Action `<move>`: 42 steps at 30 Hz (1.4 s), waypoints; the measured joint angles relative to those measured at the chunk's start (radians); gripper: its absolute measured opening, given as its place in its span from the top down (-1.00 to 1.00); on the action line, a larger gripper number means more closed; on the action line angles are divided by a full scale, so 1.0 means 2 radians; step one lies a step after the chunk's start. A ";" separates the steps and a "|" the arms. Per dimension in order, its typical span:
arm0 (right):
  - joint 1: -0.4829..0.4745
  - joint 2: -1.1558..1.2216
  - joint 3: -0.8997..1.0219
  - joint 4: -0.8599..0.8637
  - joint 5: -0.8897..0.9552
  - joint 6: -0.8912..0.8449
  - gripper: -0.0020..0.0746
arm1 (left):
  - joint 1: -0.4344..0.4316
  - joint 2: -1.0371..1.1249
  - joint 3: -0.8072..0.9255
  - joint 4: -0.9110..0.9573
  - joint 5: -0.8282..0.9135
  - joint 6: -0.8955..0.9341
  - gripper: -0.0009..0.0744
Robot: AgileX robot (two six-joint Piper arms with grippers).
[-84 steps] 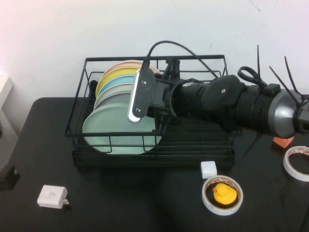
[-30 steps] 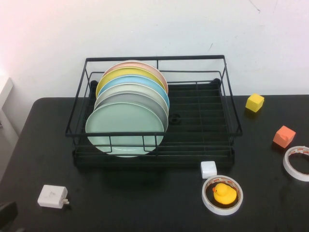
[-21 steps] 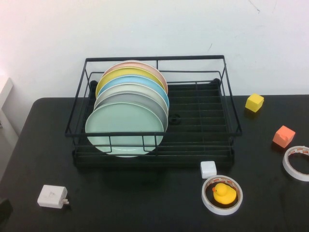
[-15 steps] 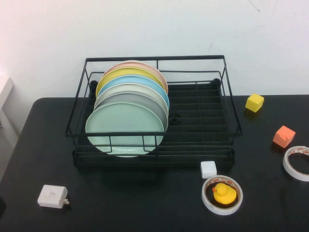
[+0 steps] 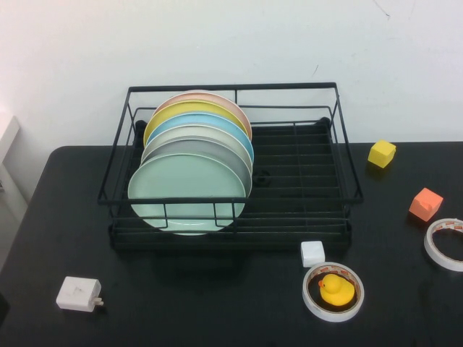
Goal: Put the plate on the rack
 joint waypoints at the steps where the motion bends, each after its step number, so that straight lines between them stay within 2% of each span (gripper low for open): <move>1: 0.000 0.000 0.000 0.000 0.000 0.000 0.95 | 0.000 0.000 0.000 0.000 0.000 0.000 0.98; 19: 0.000 0.000 0.000 0.001 -0.001 0.001 0.95 | 0.004 -0.021 0.023 -0.027 0.000 0.000 0.98; 23: 0.000 0.000 0.000 0.001 -0.001 0.001 0.95 | 0.025 -0.060 0.047 -0.075 -0.001 0.000 0.98; 30: 0.000 0.000 0.000 0.002 -0.002 0.001 0.95 | 0.088 -0.071 0.100 -0.123 0.000 0.007 0.98; 38: 0.000 0.000 0.000 0.002 -0.002 0.001 0.95 | 0.163 -0.072 0.135 -0.220 -0.008 0.163 0.98; 42: 0.000 0.000 0.000 0.002 -0.002 0.001 0.95 | 0.184 -0.072 0.135 -0.258 0.004 0.244 0.98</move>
